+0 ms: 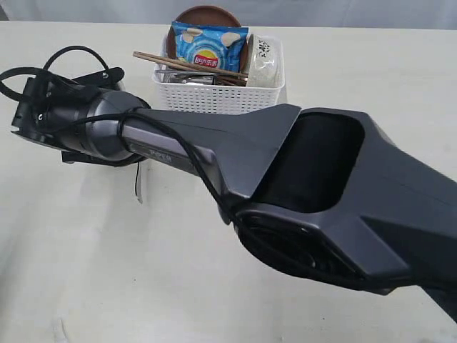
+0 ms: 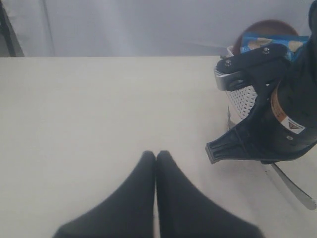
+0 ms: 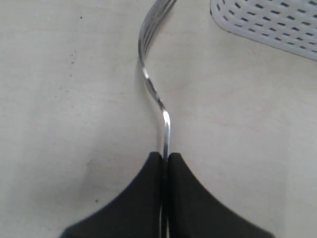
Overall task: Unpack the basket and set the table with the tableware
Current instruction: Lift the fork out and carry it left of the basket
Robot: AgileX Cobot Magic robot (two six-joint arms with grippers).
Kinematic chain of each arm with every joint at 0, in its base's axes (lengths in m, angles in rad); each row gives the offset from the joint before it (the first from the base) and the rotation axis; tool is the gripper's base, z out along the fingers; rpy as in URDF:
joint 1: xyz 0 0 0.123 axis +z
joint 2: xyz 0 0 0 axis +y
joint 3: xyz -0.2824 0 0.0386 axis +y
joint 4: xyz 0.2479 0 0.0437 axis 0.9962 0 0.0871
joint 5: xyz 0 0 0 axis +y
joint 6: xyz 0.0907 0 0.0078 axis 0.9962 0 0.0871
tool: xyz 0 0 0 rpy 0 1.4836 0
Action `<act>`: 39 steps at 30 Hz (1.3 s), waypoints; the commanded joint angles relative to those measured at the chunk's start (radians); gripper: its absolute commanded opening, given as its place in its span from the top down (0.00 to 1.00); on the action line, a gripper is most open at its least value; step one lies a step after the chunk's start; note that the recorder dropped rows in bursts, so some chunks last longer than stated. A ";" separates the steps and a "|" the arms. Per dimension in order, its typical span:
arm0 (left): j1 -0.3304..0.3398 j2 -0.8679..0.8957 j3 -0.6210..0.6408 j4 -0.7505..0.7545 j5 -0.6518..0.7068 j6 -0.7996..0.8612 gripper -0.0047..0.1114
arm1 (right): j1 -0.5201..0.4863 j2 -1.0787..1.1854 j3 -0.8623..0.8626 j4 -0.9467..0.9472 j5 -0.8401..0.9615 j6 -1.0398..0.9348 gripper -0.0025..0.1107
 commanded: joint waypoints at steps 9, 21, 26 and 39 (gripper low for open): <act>0.002 -0.003 0.003 0.009 -0.011 -0.004 0.96 | -0.043 0.009 -0.007 0.109 0.003 -0.001 0.98; 0.002 -0.003 0.003 0.009 -0.011 -0.004 0.96 | -0.043 0.009 -0.007 0.146 0.003 -0.007 0.82; 0.002 -0.003 0.003 0.009 -0.011 -0.004 0.96 | -0.043 -0.002 -0.007 0.146 0.003 -0.007 0.54; 0.002 -0.003 0.003 0.009 -0.011 -0.004 0.96 | -0.043 -0.058 -0.007 0.104 -0.018 -0.053 0.55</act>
